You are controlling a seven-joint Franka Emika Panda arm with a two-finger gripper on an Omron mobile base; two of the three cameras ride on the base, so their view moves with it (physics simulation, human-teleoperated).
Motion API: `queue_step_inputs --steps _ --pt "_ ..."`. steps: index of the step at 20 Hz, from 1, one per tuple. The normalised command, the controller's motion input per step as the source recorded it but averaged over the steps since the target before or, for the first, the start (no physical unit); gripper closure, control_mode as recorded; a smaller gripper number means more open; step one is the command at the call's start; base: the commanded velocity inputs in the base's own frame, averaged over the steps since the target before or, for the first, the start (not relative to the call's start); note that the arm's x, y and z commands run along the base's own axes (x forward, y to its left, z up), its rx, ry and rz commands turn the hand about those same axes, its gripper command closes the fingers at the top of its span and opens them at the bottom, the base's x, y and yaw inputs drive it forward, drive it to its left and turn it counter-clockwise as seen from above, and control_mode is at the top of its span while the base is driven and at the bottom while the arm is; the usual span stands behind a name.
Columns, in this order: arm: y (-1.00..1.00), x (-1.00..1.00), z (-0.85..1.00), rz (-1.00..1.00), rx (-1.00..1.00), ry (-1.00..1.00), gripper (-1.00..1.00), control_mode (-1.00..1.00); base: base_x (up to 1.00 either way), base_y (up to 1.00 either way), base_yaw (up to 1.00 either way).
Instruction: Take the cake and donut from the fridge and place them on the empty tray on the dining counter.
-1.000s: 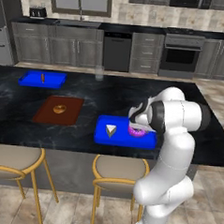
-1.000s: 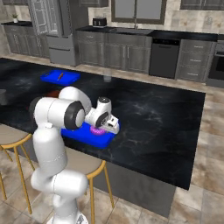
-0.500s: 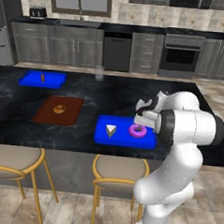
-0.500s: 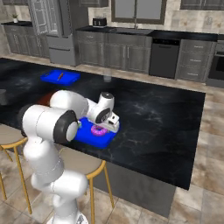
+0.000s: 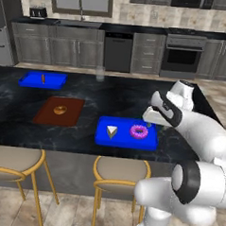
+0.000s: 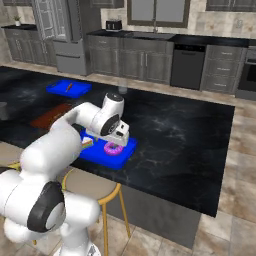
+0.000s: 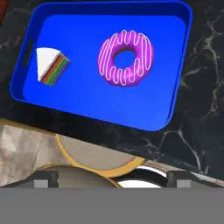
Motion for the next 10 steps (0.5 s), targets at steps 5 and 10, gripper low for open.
queue_step_inputs --steps 5,10 --pt "0.27 -1.0 1.0 0.26 0.0 -0.07 -1.0 -1.0 0.0 0.0 0.0" --pt "0.12 -1.0 0.68 0.1 0.0 -0.32 -1.0 -1.0 0.0 0.0 0.0"
